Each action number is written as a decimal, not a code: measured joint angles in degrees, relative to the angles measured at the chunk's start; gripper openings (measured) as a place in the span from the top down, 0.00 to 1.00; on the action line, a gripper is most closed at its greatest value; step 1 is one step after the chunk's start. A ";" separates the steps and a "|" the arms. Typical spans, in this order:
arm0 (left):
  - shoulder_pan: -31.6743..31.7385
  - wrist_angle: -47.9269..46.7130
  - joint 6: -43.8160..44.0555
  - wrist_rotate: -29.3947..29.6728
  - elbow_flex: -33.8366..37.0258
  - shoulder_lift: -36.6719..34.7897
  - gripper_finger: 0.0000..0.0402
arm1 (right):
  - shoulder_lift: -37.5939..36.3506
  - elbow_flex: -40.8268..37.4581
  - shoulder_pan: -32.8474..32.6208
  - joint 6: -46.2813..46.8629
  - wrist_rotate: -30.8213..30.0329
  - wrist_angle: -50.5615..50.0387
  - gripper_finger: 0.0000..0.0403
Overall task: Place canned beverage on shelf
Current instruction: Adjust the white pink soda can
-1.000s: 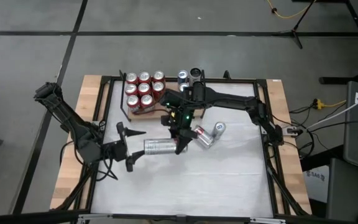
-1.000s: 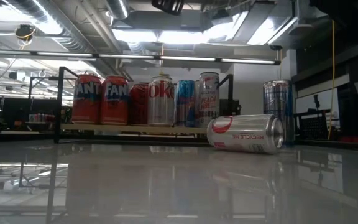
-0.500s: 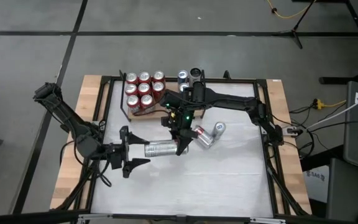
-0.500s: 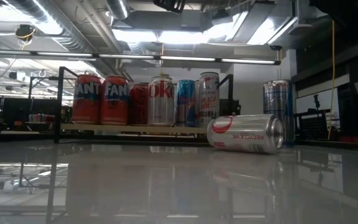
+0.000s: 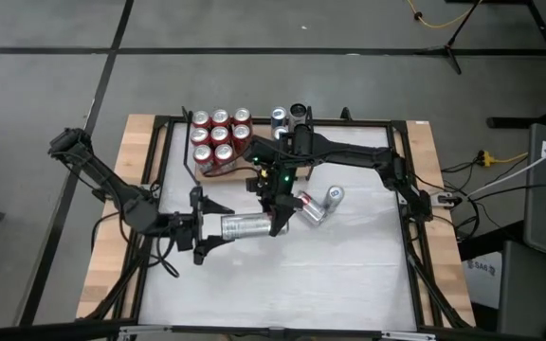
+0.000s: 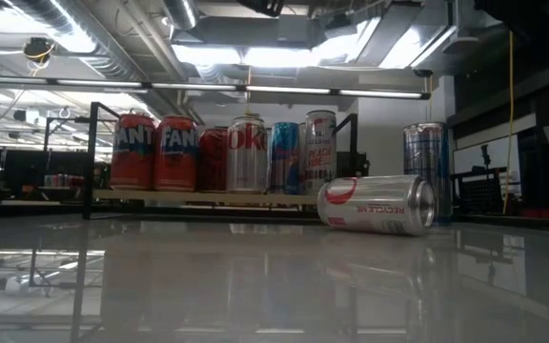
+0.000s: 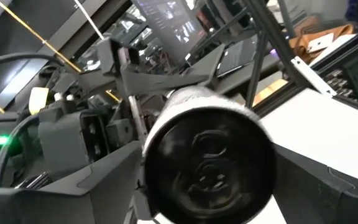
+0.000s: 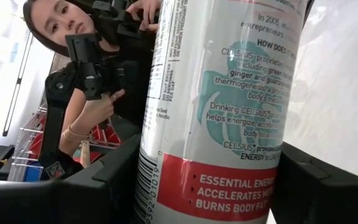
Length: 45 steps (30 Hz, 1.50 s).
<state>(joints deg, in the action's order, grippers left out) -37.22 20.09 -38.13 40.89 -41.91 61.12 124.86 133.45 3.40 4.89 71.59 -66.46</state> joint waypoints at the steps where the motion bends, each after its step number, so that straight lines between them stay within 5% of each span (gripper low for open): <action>1: 0.22 0.00 0.02 0.02 0.00 0.00 0.21 | 0.00 0.00 -0.02 0.00 0.00 0.00 0.36; 13: 0.44 0.00 0.15 -0.34 0.00 0.00 0.41 | 0.00 0.00 -0.03 -0.02 -0.47 -0.09 0.36; 21: 0.40 -0.24 0.00 -0.31 0.00 0.02 0.41 | 0.00 0.00 -0.11 -0.21 -2.59 -0.20 0.34; 35: 0.45 -0.11 4.86 0.15 0.07 0.09 0.40 | -0.36 0.00 0.25 -0.47 -5.63 -5.02 0.02; 45: 0.43 -7.58 18.69 5.05 -3.07 0.03 0.40 | -7.67 0.04 0.73 -15.85 -31.95 -17.39 0.02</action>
<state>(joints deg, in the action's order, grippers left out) -36.78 12.52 -19.43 45.93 -44.98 61.16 117.19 133.49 4.13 -10.97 39.65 -83.85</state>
